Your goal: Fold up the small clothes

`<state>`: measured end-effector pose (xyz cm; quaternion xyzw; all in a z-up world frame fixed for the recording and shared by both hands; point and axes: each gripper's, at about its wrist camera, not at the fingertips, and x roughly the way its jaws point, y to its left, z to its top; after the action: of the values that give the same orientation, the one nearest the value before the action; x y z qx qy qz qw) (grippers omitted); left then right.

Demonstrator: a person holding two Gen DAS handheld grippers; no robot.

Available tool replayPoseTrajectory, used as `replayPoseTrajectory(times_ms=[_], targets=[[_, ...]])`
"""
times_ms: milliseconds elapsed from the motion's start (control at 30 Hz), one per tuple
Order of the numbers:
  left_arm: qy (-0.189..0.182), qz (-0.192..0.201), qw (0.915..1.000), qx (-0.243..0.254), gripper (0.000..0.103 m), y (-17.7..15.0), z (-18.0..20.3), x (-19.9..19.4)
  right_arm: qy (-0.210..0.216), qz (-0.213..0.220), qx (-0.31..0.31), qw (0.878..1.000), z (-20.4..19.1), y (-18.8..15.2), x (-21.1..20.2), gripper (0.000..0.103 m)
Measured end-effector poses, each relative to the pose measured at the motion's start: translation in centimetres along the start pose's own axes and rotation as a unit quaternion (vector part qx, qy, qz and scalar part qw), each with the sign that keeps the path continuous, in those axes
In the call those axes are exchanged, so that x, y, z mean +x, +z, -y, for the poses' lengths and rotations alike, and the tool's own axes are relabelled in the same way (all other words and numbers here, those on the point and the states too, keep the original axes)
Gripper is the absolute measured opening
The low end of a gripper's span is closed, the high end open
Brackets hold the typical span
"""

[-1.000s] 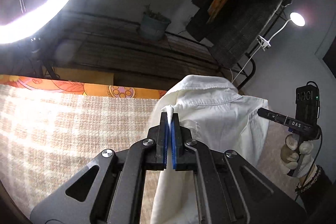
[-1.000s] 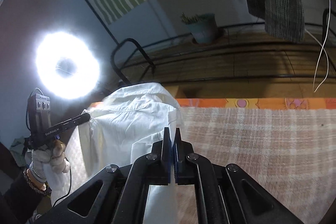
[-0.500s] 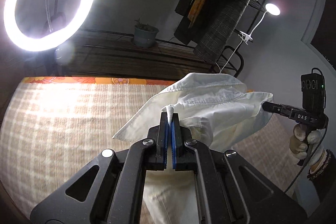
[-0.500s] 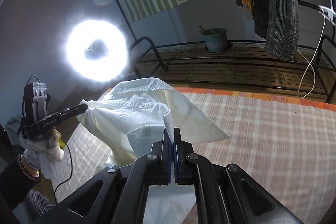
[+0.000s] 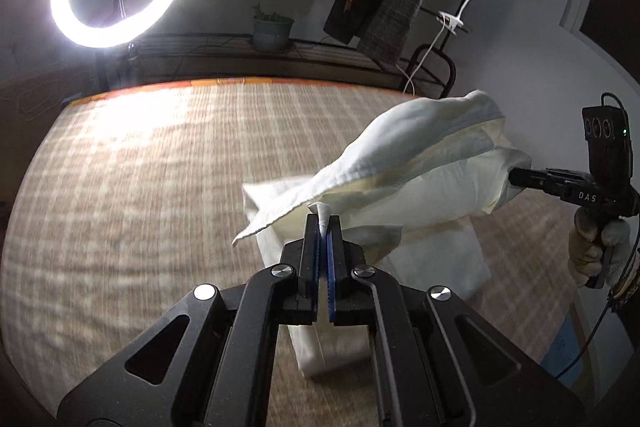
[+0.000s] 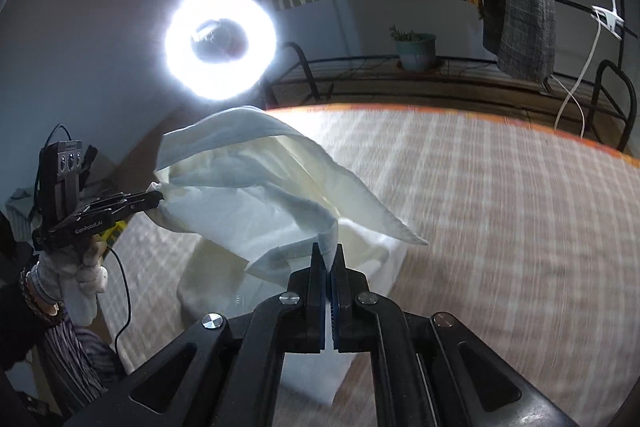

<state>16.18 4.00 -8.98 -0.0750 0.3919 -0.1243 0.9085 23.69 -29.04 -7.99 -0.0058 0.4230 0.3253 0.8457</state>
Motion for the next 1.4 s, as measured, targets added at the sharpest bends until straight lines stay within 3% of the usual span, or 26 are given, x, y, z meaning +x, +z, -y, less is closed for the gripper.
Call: replayPoseTrajectory(times_ms=[233, 500, 567, 667, 800, 933, 967, 1000, 1033, 1067, 1100, 1167, 1400], targets=[[0.031, -0.042, 0.9978, 0.040, 0.000, -5.6, 2.0, -0.4, -0.043, -0.033, -0.033, 0.998, -2.0, -5.2, 0.3, 0.000], [0.028, -0.066, 0.9964, 0.045, 0.000, -9.9, 2.4, -4.0, -0.030, -0.037, -0.020, 0.999, -1.2, -9.4, -1.9, 0.023], [0.017, -0.061, 0.9979, 0.014, 0.000, -10.0, 1.4, -4.9, -0.021, -0.025, 0.004, 0.999, -0.5, -10.0, -3.1, 0.030], [-0.004, -0.057, 0.9962, -0.066, 0.010, -9.0, -1.0, -4.7, 0.005, -0.006, 0.068, 0.998, 1.3, -10.5, -4.0, 0.031], [-0.034, -0.066, 0.9851, -0.155, 0.035, -8.2, -3.2, -2.7, 0.047, 0.001, 0.153, 0.987, 3.6, -10.6, -3.0, 0.035], [-0.066, -0.092, 0.9699, -0.215, 0.037, -8.2, -4.2, 0.2, 0.076, -0.011, 0.201, 0.977, 4.2, -10.5, -0.4, 0.038], [-0.071, -0.099, 0.9671, -0.223, 0.034, -8.4, -4.2, 0.9, 0.077, -0.018, 0.205, 0.976, 4.1, -10.5, 0.3, 0.038], [-0.076, -0.102, 0.9653, -0.228, 0.016, -8.6, -4.2, 1.3, 0.081, -0.025, 0.210, 0.974, 4.0, -10.6, 1.1, 0.036], [-0.083, -0.108, 0.9634, -0.231, 0.005, -8.7, -4.2, 1.7, 0.089, -0.032, 0.215, 0.972, 3.9, -10.6, 1.8, 0.032], [-0.082, -0.110, 0.9636, -0.229, 0.003, -8.8, -4.0, 1.8, 0.099, -0.040, 0.218, 0.970, 3.7, -10.6, 2.4, 0.020], [-0.079, -0.107, 0.9649, -0.226, 0.002, -8.8, -3.9, 1.8, 0.103, -0.042, 0.214, 0.970, 3.3, -10.5, 2.7, 0.011], [-0.077, -0.102, 0.9682, -0.215, 0.001, -8.6, -3.6, 1.4, 0.103, -0.033, 0.196, 0.975, 2.5, -10.2, 2.5, 0.004], [-0.025, -0.116, 0.9801, -0.159, 0.001, -8.6, -2.5, 2.3, 0.041, -0.070, 0.168, 0.983, 2.1, -11.1, 3.8, 0.002]])
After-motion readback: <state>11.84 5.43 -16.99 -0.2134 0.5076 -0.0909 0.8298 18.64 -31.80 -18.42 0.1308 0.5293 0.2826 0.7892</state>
